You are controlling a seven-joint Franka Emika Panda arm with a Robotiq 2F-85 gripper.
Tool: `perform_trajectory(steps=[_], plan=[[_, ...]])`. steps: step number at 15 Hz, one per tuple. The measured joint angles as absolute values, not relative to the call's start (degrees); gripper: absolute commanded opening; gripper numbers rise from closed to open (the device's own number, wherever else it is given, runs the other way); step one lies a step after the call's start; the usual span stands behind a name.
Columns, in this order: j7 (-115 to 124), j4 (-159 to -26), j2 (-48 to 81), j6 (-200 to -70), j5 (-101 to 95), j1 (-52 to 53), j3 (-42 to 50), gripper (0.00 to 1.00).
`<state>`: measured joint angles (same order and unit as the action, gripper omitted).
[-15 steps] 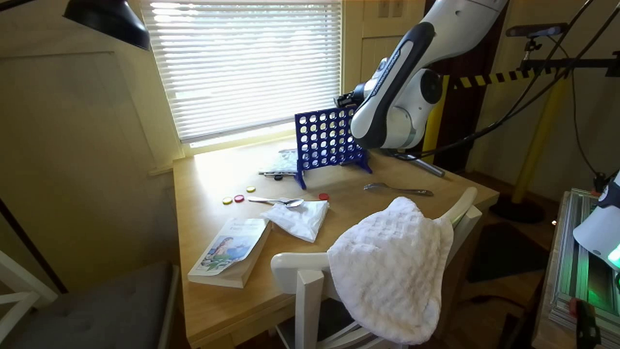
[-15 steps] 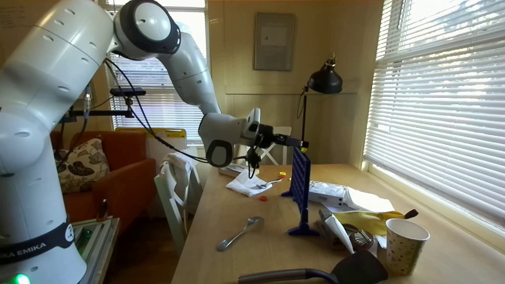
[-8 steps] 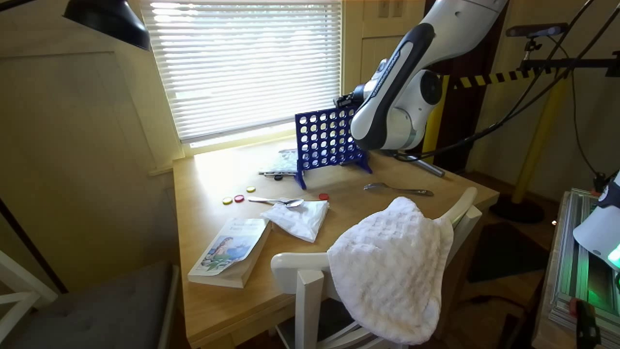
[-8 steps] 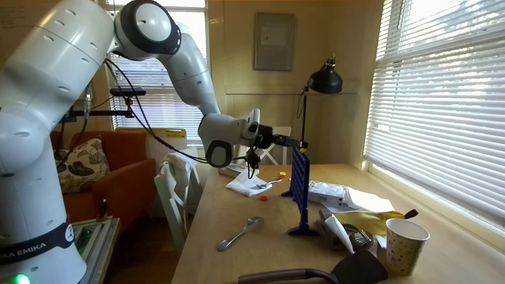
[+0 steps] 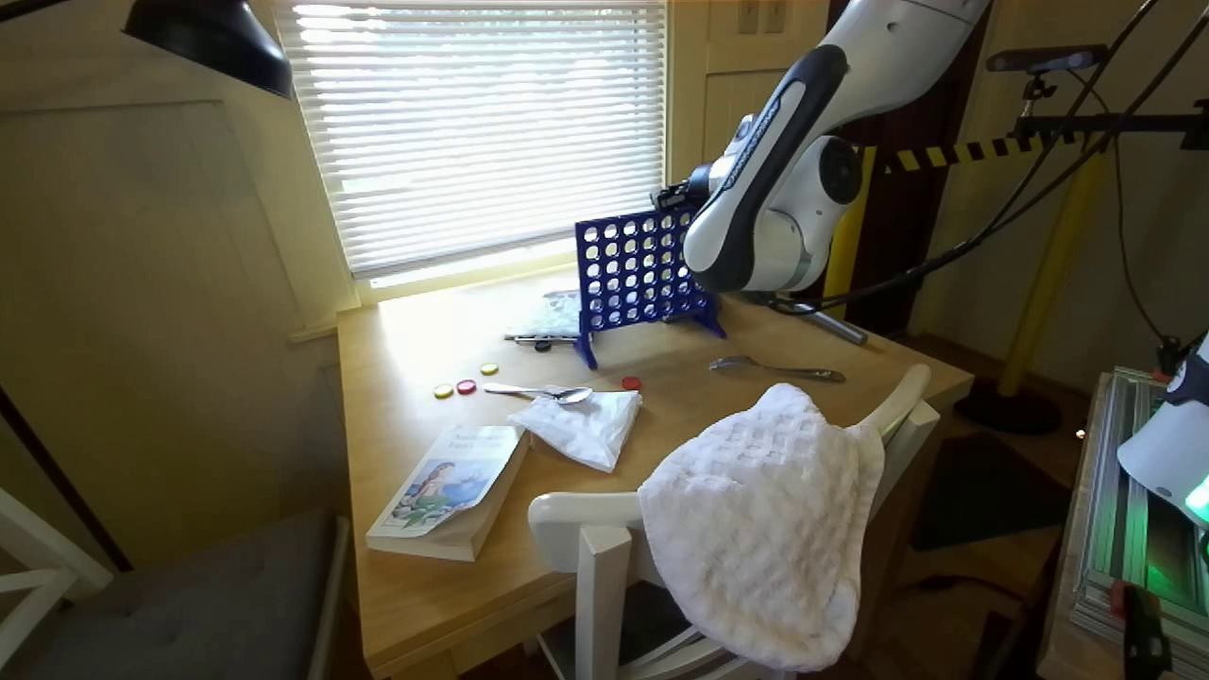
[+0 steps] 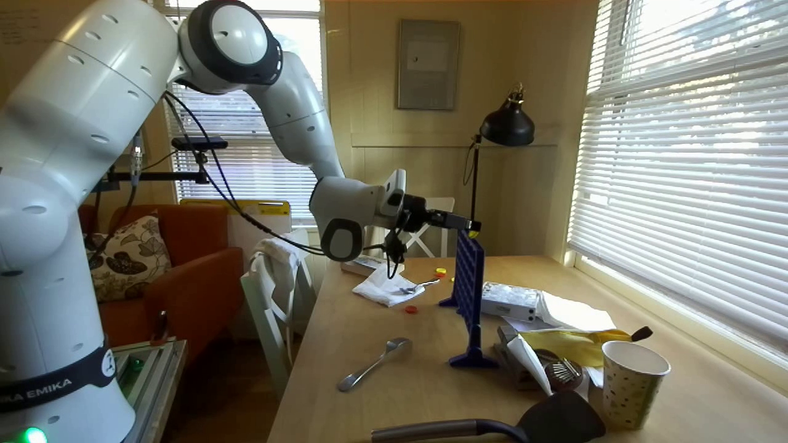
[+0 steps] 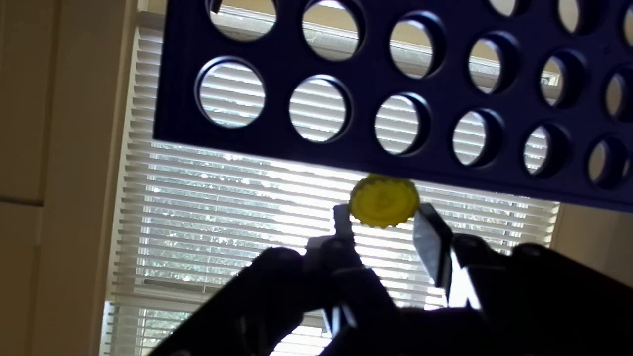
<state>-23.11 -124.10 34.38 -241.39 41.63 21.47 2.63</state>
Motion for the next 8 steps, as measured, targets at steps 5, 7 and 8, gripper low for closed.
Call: perform_trajectory(steps=[5, 7, 8], plan=[[-23.3, -124.1, 34.4, -241.4, 41.6, 21.4, 2.6, 0.12], [-23.4, -124.1, 34.4, -241.4, 41.6, 21.2, 2.6, 0.12], [-23.4, -124.1, 34.4, -241.4, 41.6, 21.2, 2.7, 0.12]])
